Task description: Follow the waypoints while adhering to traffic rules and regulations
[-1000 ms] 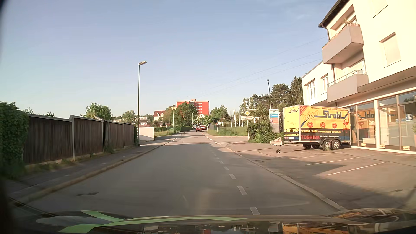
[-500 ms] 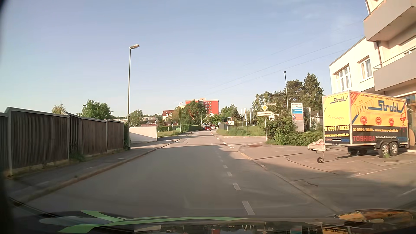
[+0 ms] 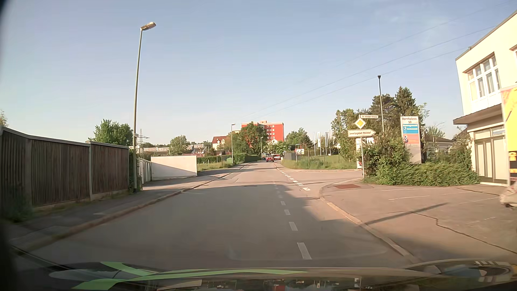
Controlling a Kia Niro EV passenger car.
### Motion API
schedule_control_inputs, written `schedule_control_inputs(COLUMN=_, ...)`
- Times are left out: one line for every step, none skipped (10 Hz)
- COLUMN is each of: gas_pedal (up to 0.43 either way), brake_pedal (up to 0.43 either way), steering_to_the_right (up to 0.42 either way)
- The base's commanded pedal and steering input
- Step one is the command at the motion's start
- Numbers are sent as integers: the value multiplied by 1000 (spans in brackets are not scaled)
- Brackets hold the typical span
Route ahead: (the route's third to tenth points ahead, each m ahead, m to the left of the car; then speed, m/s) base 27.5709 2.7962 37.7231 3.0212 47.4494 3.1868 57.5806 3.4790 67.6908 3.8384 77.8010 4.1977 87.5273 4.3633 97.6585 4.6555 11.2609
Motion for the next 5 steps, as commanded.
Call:
schedule_control_inputs(gas_pedal=110, brake_pedal=0, steering_to_the_right=-24)
schedule_control_inputs(gas_pedal=110, brake_pedal=0, steering_to_the_right=-18)
schedule_control_inputs(gas_pedal=110, brake_pedal=0, steering_to_the_right=-14)
schedule_control_inputs(gas_pedal=110, brake_pedal=0, steering_to_the_right=-11)
schedule_control_inputs(gas_pedal=110, brake_pedal=0, steering_to_the_right=-9)
